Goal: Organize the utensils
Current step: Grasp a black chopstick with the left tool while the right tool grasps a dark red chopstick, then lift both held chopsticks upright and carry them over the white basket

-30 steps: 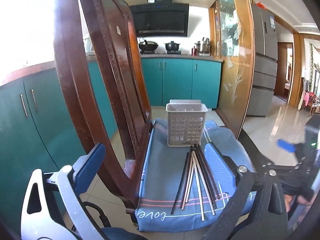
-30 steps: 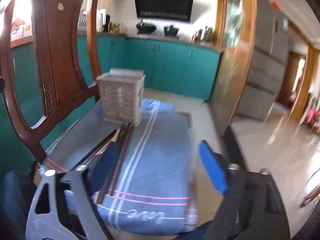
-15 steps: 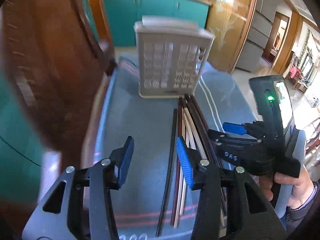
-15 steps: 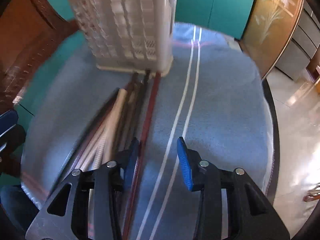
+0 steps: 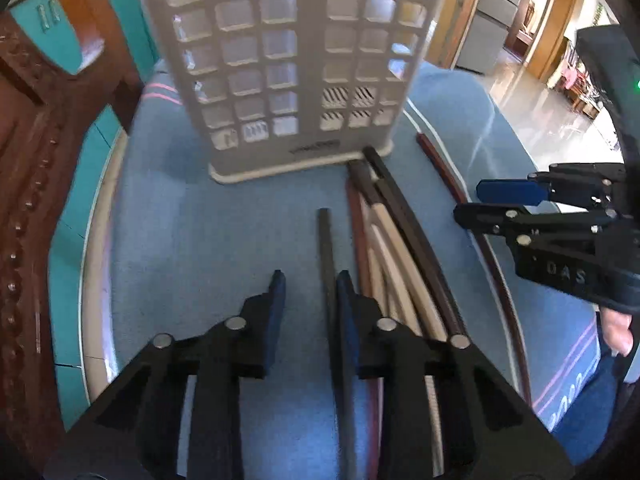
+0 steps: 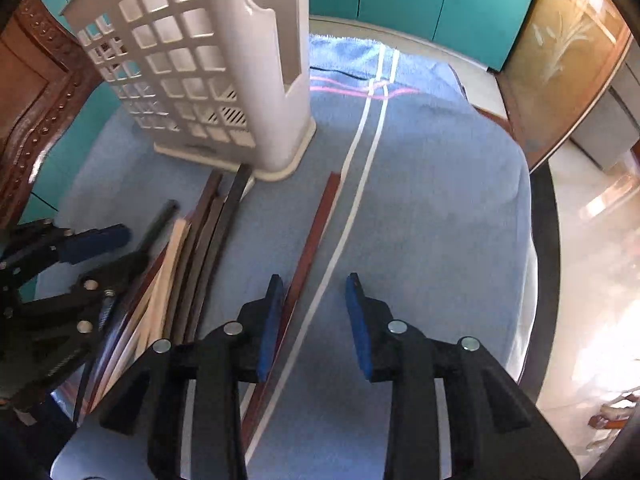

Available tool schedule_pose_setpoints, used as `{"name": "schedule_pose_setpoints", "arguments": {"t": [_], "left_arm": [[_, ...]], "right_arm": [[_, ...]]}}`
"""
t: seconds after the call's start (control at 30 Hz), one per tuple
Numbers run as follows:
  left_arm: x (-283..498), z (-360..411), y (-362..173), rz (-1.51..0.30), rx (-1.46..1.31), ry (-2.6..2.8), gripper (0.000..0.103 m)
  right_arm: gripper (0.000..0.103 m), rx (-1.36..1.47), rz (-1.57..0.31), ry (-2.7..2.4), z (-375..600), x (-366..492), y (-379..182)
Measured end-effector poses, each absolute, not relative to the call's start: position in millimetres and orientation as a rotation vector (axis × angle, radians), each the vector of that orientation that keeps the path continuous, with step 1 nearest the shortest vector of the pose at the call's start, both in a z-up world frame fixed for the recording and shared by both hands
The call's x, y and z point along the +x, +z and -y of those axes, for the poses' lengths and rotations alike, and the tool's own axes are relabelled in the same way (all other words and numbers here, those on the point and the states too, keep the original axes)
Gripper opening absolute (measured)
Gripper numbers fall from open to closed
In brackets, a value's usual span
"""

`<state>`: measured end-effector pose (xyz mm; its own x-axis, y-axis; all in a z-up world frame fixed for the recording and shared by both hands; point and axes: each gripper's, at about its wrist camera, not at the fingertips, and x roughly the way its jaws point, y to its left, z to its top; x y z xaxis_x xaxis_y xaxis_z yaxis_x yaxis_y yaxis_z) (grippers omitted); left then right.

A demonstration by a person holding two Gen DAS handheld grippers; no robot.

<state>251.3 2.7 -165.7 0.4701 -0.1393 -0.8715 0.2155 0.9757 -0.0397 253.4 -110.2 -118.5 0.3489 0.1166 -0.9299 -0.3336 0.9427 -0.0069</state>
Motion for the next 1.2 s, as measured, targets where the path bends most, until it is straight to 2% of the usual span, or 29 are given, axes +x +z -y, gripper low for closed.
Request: {"name": "schedule_pose_setpoints", "arguments": {"t": [0.17, 0.3, 0.33, 0.37, 0.43, 0.5, 0.6, 0.93, 1.2], "left_arm": [[250, -8, -164, -1.052, 0.069, -0.171, 0.030], [254, 0, -159, -1.050, 0.080, -0.140, 0.034], [255, 0, -159, -1.053, 0.066, -0.136, 0.032], [257, 1, -157, -1.052, 0.057, -0.132, 0.022], [255, 3, -157, -1.043, 0.054, -0.112, 0.008], [257, 4, -148, -1.018, 0.056, -0.089, 0.007], [254, 5, -129, -0.943, 0.056, -0.088, 0.007], [201, -15, -11, -0.655, -0.042, -0.133, 0.007], [178, -41, 102, -0.330, -0.149, -0.183, 0.007]], "right_arm": [[0.036, -0.230, -1.121, 0.263, 104, 253, -122], [0.034, -0.232, -1.088, 0.262, 97, 238, -126], [0.023, -0.211, -1.087, 0.281, 98, 232, -126], [0.012, -0.199, -1.084, 0.292, 97, 229, -125], [0.008, -0.159, -1.075, 0.316, 101, 230, -122], [0.006, -0.134, -1.070, 0.333, 107, 230, -112], [0.006, -0.103, -0.986, 0.360, 119, 219, -75], [0.006, 0.037, -0.745, 0.454, 165, 150, 46], [0.007, 0.196, -0.454, 0.576, 175, 155, 157]]}}
